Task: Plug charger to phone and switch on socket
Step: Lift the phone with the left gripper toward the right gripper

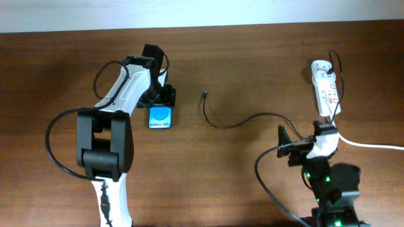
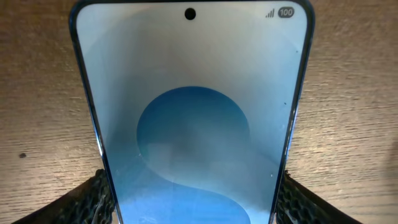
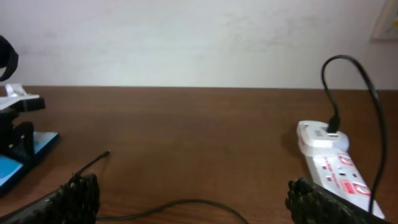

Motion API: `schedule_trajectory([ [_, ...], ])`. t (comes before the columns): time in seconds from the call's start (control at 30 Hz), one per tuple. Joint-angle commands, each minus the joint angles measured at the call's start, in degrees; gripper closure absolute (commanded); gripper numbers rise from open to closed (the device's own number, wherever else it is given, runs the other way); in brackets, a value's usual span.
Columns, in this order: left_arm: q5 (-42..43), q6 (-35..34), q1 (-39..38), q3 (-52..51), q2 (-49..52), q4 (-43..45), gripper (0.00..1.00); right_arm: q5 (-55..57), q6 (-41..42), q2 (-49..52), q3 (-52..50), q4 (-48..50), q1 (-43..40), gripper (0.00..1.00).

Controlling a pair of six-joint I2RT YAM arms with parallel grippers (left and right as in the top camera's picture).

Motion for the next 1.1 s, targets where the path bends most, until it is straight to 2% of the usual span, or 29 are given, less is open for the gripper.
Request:
schedule_trajectory([
  [0.0,0.7,-0.7,-0.3,1.6,0.5,-0.1,1.0,-3.8,0.4,9.1,7.8,-3.3,0.4,0.02],
  [0.13,0.7,-3.3,0.0,1.7,0.5,-0.1,1.0,-5.1,0.4,18.9,17.0,-10.2,0.4,0.02],
  [0.2,1.5,-7.7,1.0,2.4,0.5,-0.7,1.0,-7.6,0.4,22.3,19.7,-11.6,0.4,0.01],
  [0.3,8.1,-10.1,2.5,4.3,0.5,-1.8,1.0,-8.0,0.5,23.5,19.7,-11.2,0.4,0.01],
  [0.4,12.2,-15.9,3.8,5.6,0.5,-3.6,1.0,-8.2,6.6,24.3,19.7,-11.2,0.4,0.02],
  [0.5,22.6,-21.9,6.3,5.9,0.5,-5.9,1.0,-8.0,16.1,27.3,19.7,-11.0,0.4,0.01],
  [0.57,27.6,-24.3,7.5,5.9,0.5,-6.8,1.0,-8.0,17.5,29.1,19.7,-11.0,0.4,0.02],
  [0.67,36.6,-31.8,10.5,5.9,0.5,-9.8,1.0,-8.0,20.5,32.0,20.0,-11.0,0.4,0.02],
  [0.8,49.7,-39.3,12.4,5.9,0.5,-14.9,1.0,-7.9,30.1,33.6,22.3,-12.2,0.4,0.02],
  [0.9,56.3,-44.3,12.4,5.9,0.5,-17.2,1.0,-7.8,30.5,33.6,26.8,-18.8,0.4,0.02],
  [1.03,66.5,-45.6,12.4,5.9,0.5,-17.2,1.0,-7.8,30.0,37.9,36.8,-29.9,0.4,0.01],
  [1.07,66.8,-46.6,12.4,5.9,0.5,-17.2,1.0,-7.9,28.3,39.8,39.6,-32.8,0.4,0.01],
])
